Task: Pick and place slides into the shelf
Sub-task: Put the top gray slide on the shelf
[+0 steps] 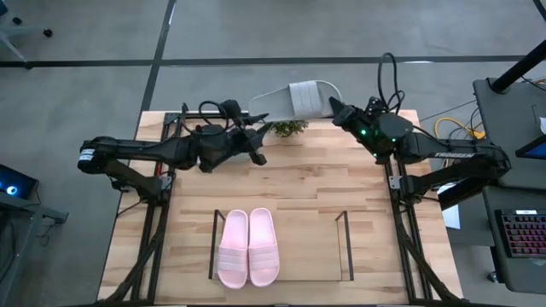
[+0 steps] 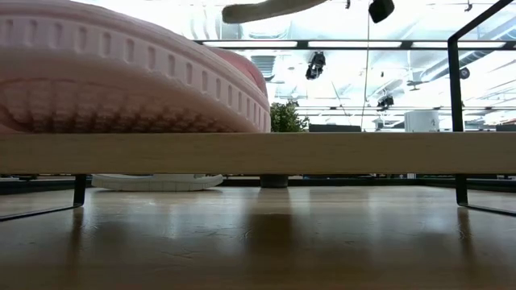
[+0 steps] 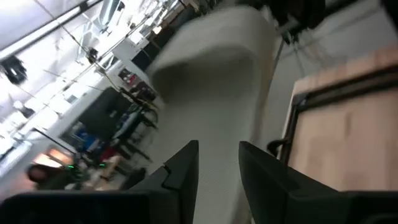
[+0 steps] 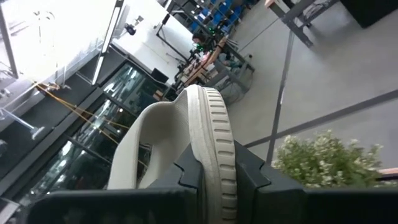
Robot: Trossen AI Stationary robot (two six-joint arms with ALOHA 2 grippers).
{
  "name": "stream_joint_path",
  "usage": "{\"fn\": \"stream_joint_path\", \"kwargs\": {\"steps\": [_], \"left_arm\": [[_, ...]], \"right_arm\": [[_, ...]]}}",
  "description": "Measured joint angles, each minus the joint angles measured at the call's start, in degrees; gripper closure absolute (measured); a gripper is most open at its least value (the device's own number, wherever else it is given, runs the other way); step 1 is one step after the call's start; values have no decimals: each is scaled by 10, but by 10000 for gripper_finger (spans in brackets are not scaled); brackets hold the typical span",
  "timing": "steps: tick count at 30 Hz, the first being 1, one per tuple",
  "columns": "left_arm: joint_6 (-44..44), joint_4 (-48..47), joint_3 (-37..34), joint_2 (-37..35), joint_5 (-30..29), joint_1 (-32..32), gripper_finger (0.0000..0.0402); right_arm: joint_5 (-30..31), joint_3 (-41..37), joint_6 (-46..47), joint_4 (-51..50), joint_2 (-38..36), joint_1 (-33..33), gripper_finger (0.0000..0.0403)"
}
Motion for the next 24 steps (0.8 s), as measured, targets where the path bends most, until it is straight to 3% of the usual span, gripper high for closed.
{"fn": "stream_joint_path", "kwargs": {"steps": [7,10,15,19,24], "left_arm": [[-68,-3,0,-62,29,-3,303],[-151,-52,0,-95,81,-3,303],[-269,-141,0,-143,229,-3,303],[-318,-177,0,-164,302,-3,303],[-337,-181,0,-172,362,-6,303]], "right_arm": [[-2,0,-13,-37,-28,0,369],[-34,0,-28,-46,-35,0,369],[-126,0,-34,-49,-45,0,369],[-196,0,-11,-77,-51,-6,369],[-339,0,44,-125,-51,-32,369]]}}
